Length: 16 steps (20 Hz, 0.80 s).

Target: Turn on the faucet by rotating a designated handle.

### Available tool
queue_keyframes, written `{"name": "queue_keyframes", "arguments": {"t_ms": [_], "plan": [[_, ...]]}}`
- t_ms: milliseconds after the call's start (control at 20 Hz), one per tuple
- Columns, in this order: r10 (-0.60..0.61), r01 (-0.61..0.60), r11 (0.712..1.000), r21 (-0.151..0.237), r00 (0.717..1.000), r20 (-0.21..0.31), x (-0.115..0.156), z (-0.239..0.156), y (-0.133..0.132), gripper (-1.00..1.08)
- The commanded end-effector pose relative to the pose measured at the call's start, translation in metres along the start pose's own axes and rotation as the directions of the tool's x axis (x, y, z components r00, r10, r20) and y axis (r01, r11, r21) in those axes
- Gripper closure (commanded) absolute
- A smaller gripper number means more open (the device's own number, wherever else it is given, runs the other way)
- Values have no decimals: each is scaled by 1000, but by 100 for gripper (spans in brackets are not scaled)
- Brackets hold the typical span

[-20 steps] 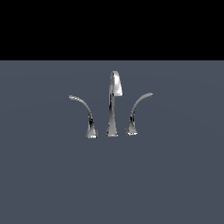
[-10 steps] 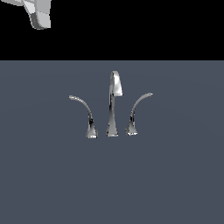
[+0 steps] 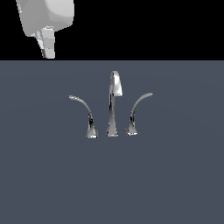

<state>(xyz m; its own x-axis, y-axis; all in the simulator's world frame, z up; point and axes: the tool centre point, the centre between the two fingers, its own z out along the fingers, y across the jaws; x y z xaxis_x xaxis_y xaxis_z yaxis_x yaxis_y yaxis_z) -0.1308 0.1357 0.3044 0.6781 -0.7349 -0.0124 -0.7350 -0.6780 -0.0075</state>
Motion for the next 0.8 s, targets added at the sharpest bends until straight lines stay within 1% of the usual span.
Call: {"name": "queue_keyframes", "arguments": {"t_ms": [0, 350, 750], "plan": [[50, -50, 999, 2, 999, 0, 5, 11, -10, 108], [179, -179, 984, 3, 984, -1, 21, 39, -36, 108], [316, -316, 949, 3, 949, -4, 42, 70, -60, 108]]}}
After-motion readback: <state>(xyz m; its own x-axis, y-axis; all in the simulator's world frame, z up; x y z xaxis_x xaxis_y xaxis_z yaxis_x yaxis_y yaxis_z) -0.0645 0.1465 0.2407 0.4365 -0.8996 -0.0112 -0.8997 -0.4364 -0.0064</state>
